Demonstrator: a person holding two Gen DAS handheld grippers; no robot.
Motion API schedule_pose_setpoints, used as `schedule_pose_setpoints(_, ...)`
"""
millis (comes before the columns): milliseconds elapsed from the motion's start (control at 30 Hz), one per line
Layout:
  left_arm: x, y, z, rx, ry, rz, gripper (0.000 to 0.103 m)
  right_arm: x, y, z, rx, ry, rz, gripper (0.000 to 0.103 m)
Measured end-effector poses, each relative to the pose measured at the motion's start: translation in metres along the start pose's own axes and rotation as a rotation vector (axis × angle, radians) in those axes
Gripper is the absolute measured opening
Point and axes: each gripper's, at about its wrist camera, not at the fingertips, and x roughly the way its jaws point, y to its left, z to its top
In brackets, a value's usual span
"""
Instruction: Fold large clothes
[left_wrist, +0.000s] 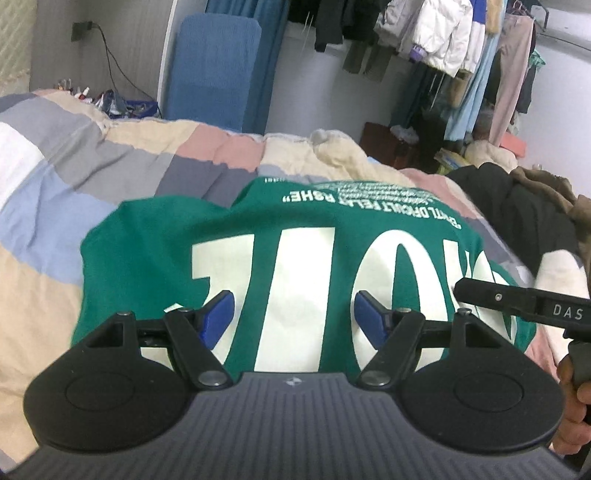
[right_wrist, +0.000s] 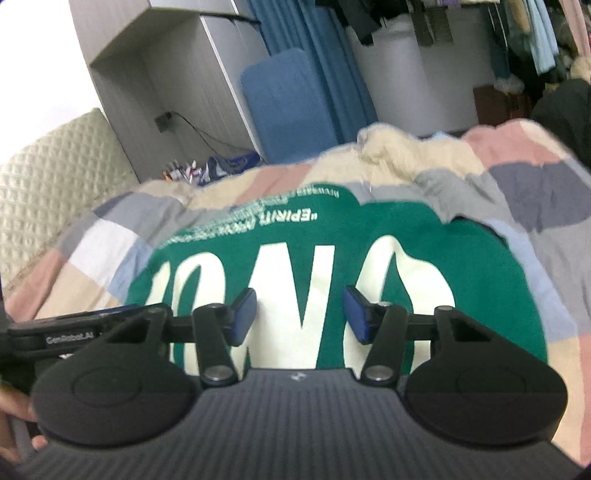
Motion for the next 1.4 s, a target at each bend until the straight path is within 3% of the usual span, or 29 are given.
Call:
schedule_pose_setpoints(233, 0.037, 0.007, -0.001, -0.005, 0.033, 0.011, 0.077, 0.023, 0.002, -0.002, -0.026, 0.03, -0.012, 0.053)
schedule_pose_setpoints(500, 0.057, 0.013, 0.003, -0.008, 0.028, 0.017, 0.077, 0.06, -0.002, 0.001, -0.059, 0.005, -0.037, 0.053)
schedule_pose_setpoints(700, 0.035, 0.016, 0.003, -0.051, -0.013, 0.002, 0.079, 0.063, -0.005, 0.002, -0.062, -0.008, -0.032, 0.053)
schedule_pose_setpoints(867, -0.013, 0.025, -0.006, -0.112, -0.023, -0.015, 0.08, 0.046, -0.009, 0.003, 0.002, -0.011, 0.001, 0.054)
schedule_pose_setpoints(933, -0.033, 0.031, -0.014, -0.17, -0.006, -0.02, 0.084, 0.038, -0.01, 0.002, 0.018, -0.012, 0.01, 0.054)
schedule_pose_setpoints(1133, -0.056, 0.067, -0.051, -0.549, 0.094, -0.127, 0.086, -0.003, -0.016, -0.003, 0.138, 0.014, 0.052, 0.056)
schedule_pose_setpoints(1333, -0.044, 0.085, -0.069, -0.683, 0.157, -0.174, 0.094, -0.051, -0.036, -0.02, 0.348, 0.005, 0.109, 0.085)
schedule_pose_setpoints(1400, -0.03, 0.094, -0.079, -0.743, 0.192, -0.178, 0.094, -0.056, -0.048, -0.03, 0.434, 0.026, 0.119, 0.087)
